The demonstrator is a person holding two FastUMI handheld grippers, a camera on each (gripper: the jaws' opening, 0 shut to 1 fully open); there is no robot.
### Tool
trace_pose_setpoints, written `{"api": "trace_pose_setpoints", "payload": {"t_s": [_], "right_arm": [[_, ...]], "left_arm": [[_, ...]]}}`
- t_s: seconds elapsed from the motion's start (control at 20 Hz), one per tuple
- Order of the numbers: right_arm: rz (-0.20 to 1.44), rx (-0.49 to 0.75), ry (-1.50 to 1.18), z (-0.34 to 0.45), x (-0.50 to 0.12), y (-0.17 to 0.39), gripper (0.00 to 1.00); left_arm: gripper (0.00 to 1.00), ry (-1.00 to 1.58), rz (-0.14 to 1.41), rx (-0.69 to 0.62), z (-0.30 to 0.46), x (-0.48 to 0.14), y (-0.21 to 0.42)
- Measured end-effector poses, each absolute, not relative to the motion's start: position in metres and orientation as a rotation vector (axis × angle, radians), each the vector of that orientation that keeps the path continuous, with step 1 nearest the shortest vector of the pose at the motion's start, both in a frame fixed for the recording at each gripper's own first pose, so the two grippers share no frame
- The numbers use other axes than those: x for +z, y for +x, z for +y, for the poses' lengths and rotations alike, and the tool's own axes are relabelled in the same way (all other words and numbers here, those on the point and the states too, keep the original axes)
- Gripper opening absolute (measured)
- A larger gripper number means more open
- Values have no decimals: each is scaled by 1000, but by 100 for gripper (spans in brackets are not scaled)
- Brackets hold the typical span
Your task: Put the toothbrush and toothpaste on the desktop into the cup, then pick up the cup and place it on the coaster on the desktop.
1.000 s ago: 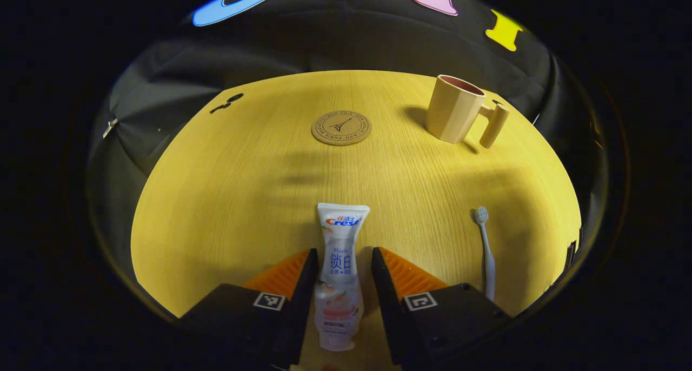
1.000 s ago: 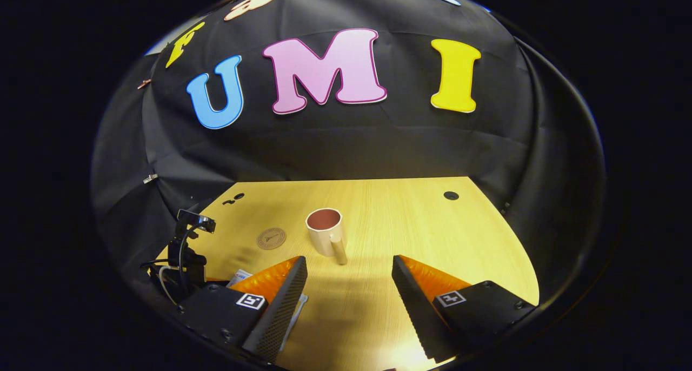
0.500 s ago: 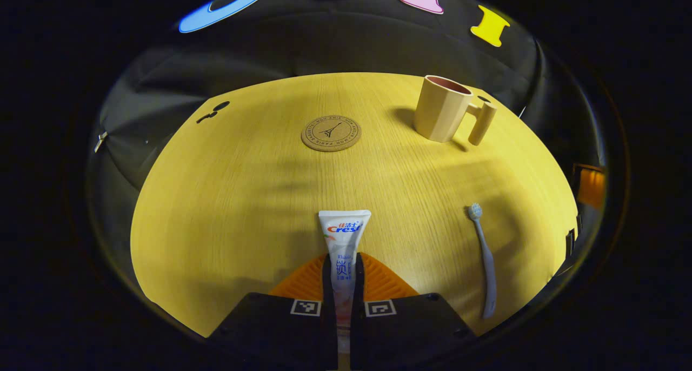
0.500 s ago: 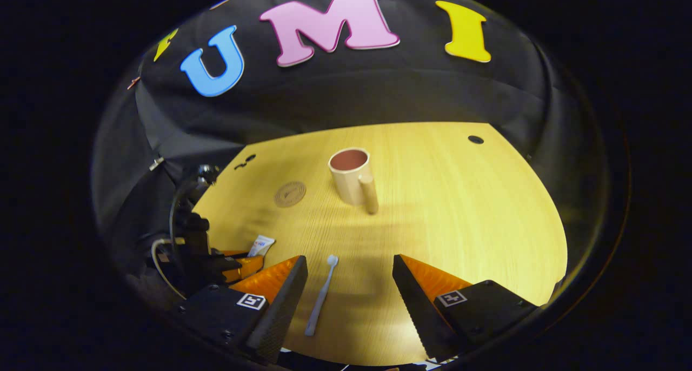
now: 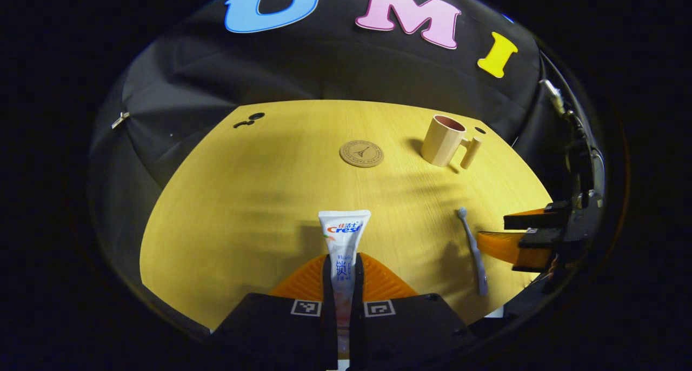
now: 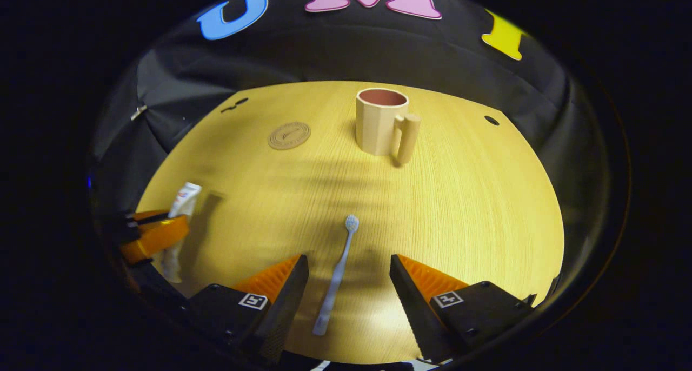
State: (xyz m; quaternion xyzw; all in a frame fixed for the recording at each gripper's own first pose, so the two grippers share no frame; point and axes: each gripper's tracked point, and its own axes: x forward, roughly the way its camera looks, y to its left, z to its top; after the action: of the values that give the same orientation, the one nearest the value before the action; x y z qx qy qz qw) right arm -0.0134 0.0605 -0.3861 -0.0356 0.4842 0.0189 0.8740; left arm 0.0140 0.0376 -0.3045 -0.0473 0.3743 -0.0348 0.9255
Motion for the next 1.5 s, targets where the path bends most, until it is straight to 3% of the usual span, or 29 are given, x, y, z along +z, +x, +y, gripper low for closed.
{"api": "trace_pose_setpoints", "payload": {"t_s": [0.1,0.2,0.4,0.45,0.6,0.65,0.9,1.1,1.5], "right_arm": [[1021,26,-63,64,-398,-11,92],[1047,3,-66,64,-408,-9,84],[1078,-18,-40,69,-421,-7,64],[1086,-16,-33,70,-422,-6,46],[1076,-28,-29,69,-422,-7,41],[1076,-27,-23,70,-420,-7,12],[1046,91,15,73,-417,-10,5],[769,159,194,78,-352,8,5],[361,249,345,25,-236,45,5]], "left_arm": [[14,-124,768,-65,49,-303,-1],[14,-144,764,-57,58,-302,-14],[14,-124,747,-45,75,-299,-34],[14,-118,746,-43,78,-300,-39],[14,-143,745,-28,83,-298,-51],[14,-151,742,-22,84,-297,-54],[14,-152,713,-9,76,-281,-56],[14,-195,622,-39,46,-250,-27],[14,-399,140,-177,-57,-118,131]]}}
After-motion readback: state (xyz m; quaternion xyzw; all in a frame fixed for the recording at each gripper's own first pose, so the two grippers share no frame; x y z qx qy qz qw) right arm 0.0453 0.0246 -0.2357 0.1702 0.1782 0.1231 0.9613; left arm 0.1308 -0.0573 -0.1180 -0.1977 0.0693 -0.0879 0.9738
